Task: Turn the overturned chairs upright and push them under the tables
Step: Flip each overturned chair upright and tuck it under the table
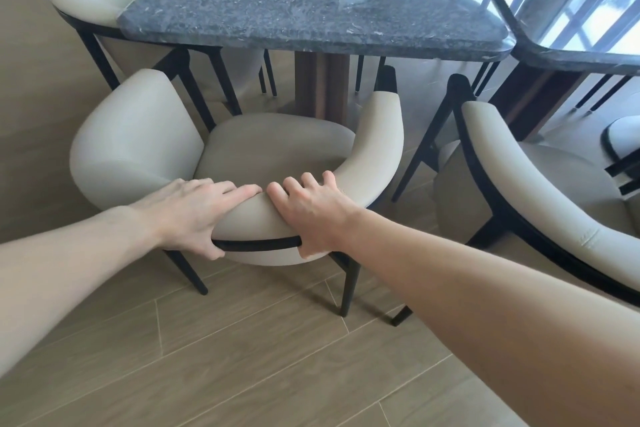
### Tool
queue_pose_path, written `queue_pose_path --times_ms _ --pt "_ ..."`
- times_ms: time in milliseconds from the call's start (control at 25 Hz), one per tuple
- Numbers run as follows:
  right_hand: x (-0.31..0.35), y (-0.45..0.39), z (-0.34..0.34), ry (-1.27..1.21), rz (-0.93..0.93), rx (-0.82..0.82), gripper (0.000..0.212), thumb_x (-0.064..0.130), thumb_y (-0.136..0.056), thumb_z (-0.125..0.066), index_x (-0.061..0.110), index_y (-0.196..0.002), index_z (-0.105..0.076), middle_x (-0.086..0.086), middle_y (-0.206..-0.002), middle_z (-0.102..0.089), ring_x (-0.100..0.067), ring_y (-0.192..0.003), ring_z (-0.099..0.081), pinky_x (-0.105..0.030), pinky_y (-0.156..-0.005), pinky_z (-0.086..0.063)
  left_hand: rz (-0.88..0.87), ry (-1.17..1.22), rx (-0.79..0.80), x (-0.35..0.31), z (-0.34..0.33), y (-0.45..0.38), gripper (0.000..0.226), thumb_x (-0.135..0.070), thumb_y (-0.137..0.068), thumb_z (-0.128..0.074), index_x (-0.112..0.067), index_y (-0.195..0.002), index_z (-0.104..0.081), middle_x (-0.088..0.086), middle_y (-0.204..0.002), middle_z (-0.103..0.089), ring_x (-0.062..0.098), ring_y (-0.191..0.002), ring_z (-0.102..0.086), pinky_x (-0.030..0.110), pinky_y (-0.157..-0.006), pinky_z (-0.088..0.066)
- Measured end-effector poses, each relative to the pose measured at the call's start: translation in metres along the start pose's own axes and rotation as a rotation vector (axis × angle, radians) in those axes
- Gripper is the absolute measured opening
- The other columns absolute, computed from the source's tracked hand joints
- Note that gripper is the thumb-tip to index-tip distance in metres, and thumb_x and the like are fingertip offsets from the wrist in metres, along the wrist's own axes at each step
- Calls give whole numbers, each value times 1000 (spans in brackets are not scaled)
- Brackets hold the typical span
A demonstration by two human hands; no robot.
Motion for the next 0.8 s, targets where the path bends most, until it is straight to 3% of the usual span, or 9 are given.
queue_pose_path --times_ms 400,600,720,800 --pt "0 0 2 9 7 18 81 36 -61 -82 11 -124 -37 -3 -98 -40 -26 -79 -38 -43 -75 -47 1 -29 -29 0 -4 -2 113 -67 -68 -72 -43 -150 2 -17 -124 -52 15 -109 -58 28 -69 -40" --pt "-2 3 4 -5 12 25 83 39 -62 -83 12 -125 -36 -3 -103 -44 -26 -81 -37 -42 -76 -46 5 -45 -53 -1 -6 -1 112 -69 -69 -71 -43 -150 2 -17 -126 -52 15 -110 -58 28 -69 -41" --pt "0 3 8 -48 -11 59 87 38 -63 -84 15 -131 -33 -4 -116 -49 -28 -94 -49 -44 -83 -46 14 15 -27 -2 -4 0 111 -70 -67 -73 -45 -148 -2 -17 -128 -51 15 -110 -57 28 -74 -41" --pt "1 6 11 -84 -28 73 92 37 -64 -85 17 -136 -31 -3 -122 -49 -28 -108 -51 -45 -90 -45 58 168 40 -3 2 1 107 -73 -64 -71 -47 -149 -10 -19 -139 -45 16 -118 -54 30 -85 -42"
Point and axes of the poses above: each hand's wrist, its own y-axis away from the middle knuckle, its own z-axis out of the back of the hand, x = y × z, the point moved 1 cm from there along -y, towards the middle knuckle
